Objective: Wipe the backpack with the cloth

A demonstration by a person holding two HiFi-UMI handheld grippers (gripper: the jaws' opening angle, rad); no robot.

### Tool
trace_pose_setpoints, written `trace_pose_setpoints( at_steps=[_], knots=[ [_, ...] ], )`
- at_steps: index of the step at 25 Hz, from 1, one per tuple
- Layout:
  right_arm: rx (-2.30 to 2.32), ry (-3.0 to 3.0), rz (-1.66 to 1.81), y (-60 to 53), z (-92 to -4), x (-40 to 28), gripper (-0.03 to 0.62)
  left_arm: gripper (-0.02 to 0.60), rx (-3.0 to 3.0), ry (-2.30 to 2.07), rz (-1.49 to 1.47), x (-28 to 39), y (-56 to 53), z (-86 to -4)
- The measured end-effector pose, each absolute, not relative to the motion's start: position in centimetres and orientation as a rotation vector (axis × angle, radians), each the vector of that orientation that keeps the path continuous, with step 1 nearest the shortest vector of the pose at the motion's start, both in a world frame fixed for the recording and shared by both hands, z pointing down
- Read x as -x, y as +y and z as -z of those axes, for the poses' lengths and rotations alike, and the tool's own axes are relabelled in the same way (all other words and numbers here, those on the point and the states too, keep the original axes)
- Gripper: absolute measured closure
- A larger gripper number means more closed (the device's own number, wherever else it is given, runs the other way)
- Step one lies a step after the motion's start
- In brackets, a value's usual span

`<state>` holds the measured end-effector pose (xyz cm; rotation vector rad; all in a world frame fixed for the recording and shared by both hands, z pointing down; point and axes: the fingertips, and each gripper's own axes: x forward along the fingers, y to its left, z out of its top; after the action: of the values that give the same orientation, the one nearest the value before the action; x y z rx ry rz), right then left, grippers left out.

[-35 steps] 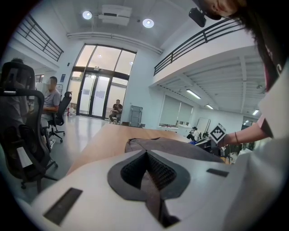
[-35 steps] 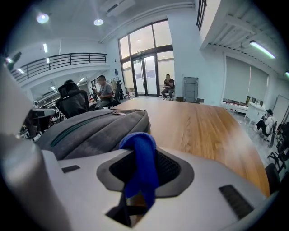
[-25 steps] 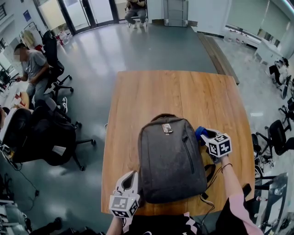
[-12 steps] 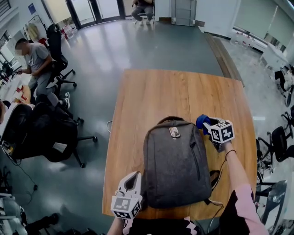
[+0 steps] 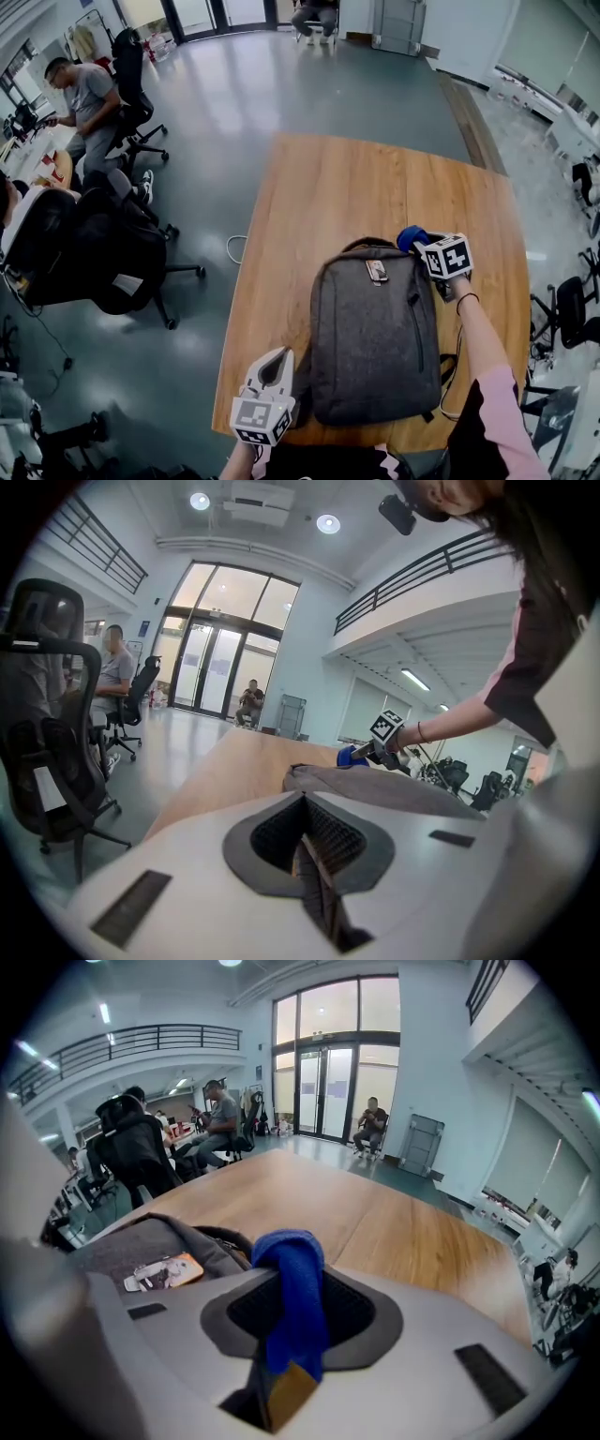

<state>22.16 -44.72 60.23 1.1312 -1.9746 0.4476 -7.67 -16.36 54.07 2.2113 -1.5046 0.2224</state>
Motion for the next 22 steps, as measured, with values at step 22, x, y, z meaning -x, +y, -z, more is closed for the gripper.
trace_pose_setpoints(
  at_steps=[22],
  knots=[
    [-0.729, -2.098, -0.218, -43.2, -58.2, -2.1, 0.477, 0.583, -2.11, -1.665, -0.095, 14.0, -15.2, -53.3]
  ],
)
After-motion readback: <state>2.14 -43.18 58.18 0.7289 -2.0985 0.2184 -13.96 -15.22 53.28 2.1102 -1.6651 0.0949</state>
